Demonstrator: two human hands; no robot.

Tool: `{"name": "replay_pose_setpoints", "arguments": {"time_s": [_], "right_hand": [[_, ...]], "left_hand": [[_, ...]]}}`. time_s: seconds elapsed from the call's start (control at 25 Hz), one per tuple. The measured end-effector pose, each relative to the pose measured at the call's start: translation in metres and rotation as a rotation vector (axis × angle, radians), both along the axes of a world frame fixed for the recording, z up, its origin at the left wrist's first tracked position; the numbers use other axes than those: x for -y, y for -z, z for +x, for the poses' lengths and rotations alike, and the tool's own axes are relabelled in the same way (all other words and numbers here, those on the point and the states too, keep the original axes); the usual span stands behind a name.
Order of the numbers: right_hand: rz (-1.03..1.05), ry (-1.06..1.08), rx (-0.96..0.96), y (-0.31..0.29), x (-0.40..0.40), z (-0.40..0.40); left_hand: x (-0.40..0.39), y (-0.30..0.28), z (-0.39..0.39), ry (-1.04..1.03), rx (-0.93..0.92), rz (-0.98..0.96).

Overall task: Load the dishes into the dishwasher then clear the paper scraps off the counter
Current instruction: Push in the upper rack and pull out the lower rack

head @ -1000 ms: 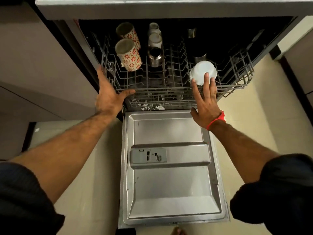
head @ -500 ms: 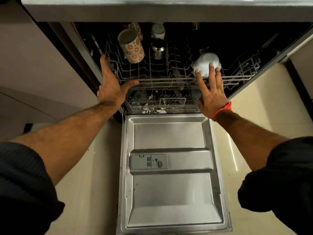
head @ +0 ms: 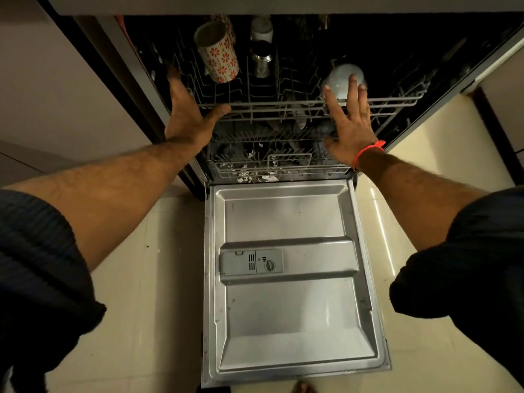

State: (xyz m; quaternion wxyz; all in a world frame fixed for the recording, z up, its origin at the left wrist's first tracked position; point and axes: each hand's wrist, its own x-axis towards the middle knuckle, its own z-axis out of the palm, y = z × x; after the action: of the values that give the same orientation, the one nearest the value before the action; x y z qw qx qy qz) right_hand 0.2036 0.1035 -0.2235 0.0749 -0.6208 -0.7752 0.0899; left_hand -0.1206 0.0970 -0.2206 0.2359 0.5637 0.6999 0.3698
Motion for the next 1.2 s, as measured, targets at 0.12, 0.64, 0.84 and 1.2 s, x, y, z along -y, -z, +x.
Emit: {"name": "replay_pose_setpoints", "arguments": {"time_s": [0.12, 0.64, 0.84, 1.2], "right_hand": [[0.236, 0.071, -0.241, 0.015, 0.016, -0.011], [-0.596, 1.103, -1.477, 0.227, -0.01, -0.027], [-0.552, 1.024, -1.775, 0.283, -0.048, -0.026], [-0.641, 1.0, -1.907, 0.296, 0.014, -0.016]], "left_hand": [[0.037, 0.025, 0.018, -0.019, -0.06, 0.091], [0.004, 0.234, 0.062, -0.321, 1.075, -0.695], [-0.016, 0.287, 0.064, -0.34, 1.253, -0.542], [0.052, 0.292, 0.067, -0.302, 1.311, -0.54]]}}
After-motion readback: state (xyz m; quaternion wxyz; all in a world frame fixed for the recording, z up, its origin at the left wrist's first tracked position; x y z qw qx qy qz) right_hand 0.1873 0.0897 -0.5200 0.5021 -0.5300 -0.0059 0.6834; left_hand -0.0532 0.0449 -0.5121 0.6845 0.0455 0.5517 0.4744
